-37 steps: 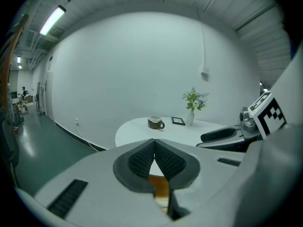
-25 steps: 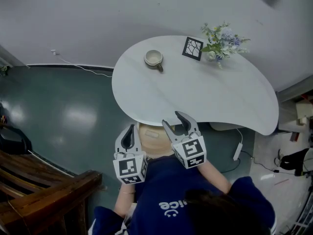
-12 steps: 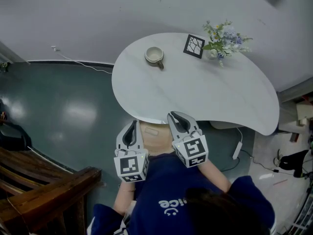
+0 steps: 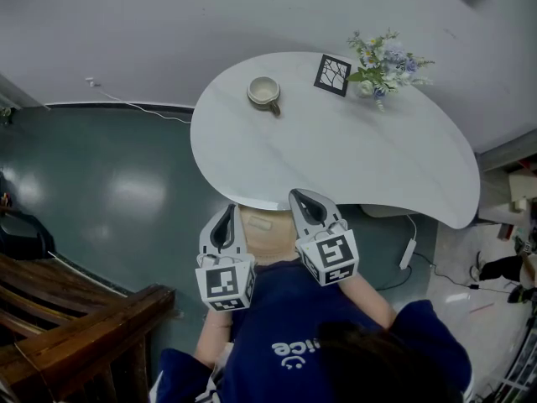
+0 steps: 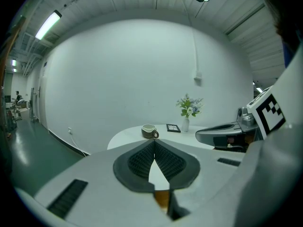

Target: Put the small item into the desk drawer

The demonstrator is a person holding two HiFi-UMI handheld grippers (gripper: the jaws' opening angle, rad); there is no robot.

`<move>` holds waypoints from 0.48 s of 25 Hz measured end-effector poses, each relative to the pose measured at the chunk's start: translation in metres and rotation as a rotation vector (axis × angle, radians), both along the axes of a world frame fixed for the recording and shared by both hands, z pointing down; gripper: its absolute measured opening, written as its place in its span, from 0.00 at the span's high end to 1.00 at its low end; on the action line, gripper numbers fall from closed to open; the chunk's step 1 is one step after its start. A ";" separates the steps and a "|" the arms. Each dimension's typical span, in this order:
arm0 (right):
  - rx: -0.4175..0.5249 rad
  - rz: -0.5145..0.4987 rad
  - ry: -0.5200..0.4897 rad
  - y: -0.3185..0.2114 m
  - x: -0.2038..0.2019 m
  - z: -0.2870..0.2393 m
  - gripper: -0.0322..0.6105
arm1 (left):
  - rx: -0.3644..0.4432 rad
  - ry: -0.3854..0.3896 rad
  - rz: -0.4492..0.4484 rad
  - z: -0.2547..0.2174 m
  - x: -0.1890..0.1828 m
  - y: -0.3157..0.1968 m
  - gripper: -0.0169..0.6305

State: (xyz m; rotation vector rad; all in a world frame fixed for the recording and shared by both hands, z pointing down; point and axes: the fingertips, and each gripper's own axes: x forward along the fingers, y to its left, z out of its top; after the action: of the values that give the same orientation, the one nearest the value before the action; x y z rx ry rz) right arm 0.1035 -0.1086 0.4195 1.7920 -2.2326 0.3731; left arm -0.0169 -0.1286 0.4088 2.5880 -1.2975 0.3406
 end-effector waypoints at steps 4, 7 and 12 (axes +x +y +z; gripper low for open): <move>0.008 0.011 0.027 -0.001 0.003 0.000 0.94 | -0.007 -0.001 0.004 0.002 0.001 -0.001 0.97; 0.017 0.018 0.035 -0.002 0.003 -0.001 0.94 | -0.010 -0.003 0.005 0.005 0.000 -0.001 0.97; 0.010 0.022 0.045 -0.003 0.002 0.001 0.94 | -0.018 -0.006 -0.003 0.007 -0.005 -0.003 0.97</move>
State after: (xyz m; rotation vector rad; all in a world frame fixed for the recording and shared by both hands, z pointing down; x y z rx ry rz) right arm 0.1051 -0.1119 0.4203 1.8134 -2.1898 0.3234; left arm -0.0215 -0.1314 0.4158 2.5718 -1.2938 0.3585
